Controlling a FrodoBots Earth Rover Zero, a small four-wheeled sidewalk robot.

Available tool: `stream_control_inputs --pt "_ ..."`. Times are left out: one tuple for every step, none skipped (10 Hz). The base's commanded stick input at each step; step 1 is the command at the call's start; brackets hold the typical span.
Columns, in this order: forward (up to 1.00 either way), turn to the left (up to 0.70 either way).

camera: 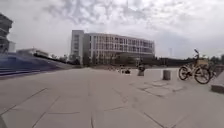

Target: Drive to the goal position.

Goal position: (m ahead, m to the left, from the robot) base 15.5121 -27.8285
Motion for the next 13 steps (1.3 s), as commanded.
stream_control_inputs --pt "0.7 0.0" --pt "0.7 0.0" --pt "0.7 0.0" --pt "0.7 0.0" --pt "0.7 0.0" --pt "0.7 0.0" --pt "0.7 -0.04" --pt "0.7 -0.14" --pt "0.7 -0.34" --pt "0.7 -0.26" --pt "0.7 -0.12" --pt "0.7 0.0" --pt "0.7 0.0"
